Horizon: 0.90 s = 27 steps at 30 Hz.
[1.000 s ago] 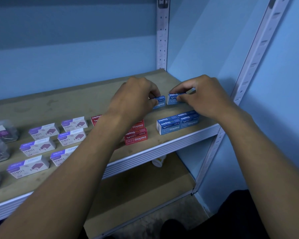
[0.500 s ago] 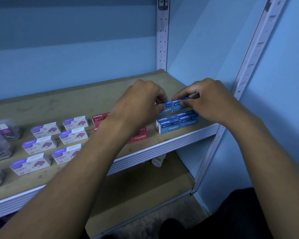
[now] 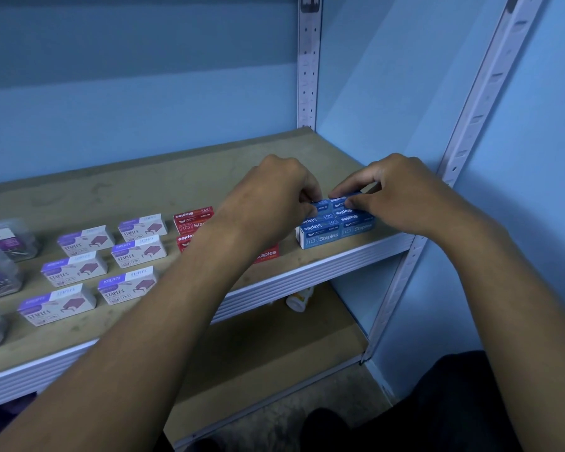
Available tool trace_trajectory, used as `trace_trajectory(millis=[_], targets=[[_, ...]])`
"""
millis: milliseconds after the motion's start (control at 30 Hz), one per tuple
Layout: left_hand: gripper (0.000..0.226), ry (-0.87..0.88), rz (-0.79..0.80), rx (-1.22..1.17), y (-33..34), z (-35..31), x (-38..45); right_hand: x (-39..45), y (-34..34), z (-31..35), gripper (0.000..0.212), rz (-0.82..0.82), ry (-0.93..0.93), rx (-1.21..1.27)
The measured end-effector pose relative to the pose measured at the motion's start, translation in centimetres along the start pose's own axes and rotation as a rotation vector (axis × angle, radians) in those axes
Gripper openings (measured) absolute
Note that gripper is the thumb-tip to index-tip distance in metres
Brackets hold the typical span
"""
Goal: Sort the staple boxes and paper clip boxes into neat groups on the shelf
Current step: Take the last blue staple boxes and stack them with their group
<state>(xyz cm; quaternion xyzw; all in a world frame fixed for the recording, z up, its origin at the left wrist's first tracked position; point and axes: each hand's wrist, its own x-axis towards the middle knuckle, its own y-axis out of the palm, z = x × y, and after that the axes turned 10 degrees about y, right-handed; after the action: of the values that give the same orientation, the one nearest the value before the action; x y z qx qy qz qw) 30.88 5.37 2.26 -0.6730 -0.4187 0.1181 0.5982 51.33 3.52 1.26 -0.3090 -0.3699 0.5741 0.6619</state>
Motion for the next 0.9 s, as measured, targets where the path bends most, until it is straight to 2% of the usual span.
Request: trace_trajectory(millis=[400,567,633,733,800,900], targets=[[0.021,0.004,0.057,-0.032,0.0,0.0,0.0,0.1,0.0,-0.1,0.023,0.089,0.036,-0.039],[0.023,0.005,0.038,-0.039,-0.1,-0.2,-0.4,-0.7,-0.8,0.2,0.037,0.189,0.049,0.018],[0.034,0.007,0.041,-0.067,-0.1,-0.3,-0.5,-1.2,-1.2,0.2,0.049,0.262,0.038,0.053],[0.065,0.009,0.082,-0.099,-0.2,-0.5,-0.6,-1.5,-1.2,0.0,0.058,0.331,0.012,-0.015],[0.078,0.004,0.103,-0.103,-0.1,-0.7,-0.6,-1.3,-1.1,0.0,0.055,0.320,0.000,-0.049],[0.083,0.002,0.088,-0.117,0.3,-0.7,-0.5,-1.0,-1.1,0.0,0.045,0.283,-0.003,-0.057]])
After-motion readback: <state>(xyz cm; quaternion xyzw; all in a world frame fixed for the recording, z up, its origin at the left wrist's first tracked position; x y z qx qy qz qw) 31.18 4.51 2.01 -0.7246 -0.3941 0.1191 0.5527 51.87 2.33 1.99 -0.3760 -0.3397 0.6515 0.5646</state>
